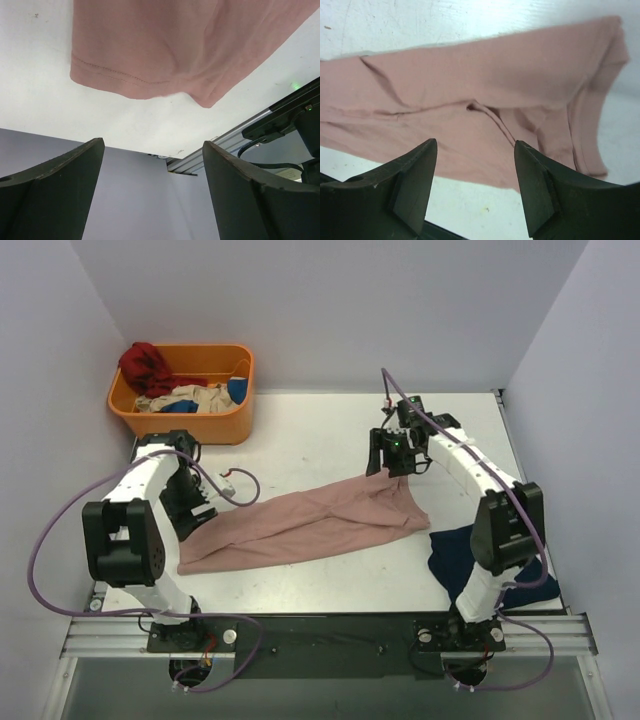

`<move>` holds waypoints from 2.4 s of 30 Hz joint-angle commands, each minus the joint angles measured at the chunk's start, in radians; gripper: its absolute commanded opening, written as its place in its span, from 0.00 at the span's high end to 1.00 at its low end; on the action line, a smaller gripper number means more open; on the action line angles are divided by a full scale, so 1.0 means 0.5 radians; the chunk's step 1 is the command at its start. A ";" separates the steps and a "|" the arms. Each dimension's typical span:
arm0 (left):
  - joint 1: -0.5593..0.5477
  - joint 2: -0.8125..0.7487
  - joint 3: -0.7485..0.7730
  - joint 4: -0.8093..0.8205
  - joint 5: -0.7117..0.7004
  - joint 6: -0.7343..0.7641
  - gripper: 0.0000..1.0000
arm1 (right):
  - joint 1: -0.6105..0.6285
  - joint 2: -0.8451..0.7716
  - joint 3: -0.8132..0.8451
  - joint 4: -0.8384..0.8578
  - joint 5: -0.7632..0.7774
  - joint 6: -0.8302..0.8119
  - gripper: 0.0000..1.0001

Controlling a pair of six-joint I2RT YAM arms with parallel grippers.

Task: Fold and stack the t-shirts
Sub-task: Fold the other side of the tshirt into a rectangle

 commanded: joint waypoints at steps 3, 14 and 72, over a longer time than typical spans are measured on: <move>0.009 -0.081 0.018 -0.021 0.157 -0.034 0.08 | 0.148 0.355 0.270 0.022 -0.076 -0.097 0.45; 0.009 -0.063 -0.371 0.160 0.282 -0.129 0.34 | 0.261 0.574 0.215 -0.049 -0.015 -0.107 0.54; -0.111 -0.087 -0.371 0.451 0.430 -0.500 0.47 | 0.252 0.549 0.181 -0.070 0.059 -0.143 1.00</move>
